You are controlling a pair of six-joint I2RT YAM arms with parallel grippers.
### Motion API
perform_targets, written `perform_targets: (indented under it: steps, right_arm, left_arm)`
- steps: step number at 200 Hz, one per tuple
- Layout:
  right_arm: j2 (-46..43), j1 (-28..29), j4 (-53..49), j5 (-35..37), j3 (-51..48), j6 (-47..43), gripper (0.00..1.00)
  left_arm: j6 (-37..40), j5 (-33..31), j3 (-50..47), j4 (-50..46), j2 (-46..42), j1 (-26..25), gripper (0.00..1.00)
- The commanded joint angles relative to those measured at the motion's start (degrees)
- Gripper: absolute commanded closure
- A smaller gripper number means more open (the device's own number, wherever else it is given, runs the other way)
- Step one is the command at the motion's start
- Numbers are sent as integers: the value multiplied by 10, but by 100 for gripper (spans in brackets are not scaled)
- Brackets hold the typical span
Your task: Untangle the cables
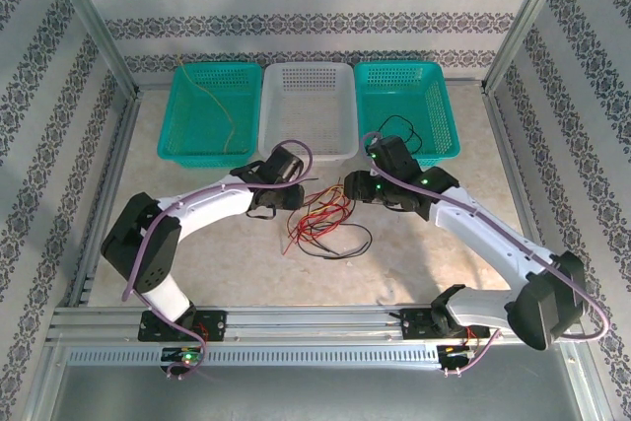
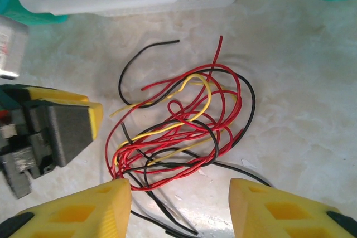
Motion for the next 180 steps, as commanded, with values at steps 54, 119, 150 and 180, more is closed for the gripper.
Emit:
perform_targets:
  steps: [54,119,150,180]
  right_arm:
    - [85,52,6,19,16,24,52]
    - [66,47,-7,17,11,23,52]
    - [57,40,-2,15,4,27,52]
    - [67,40,10,-3,7,33,51]
  left_arm:
    - [-44,105,-39,85,-22,-6,52]
    - [-28,112,18,85,64,-20,66]
    - [-13,110,13,85,54,-31,84]
    - [-4,96,20,50,-5,-38,99]
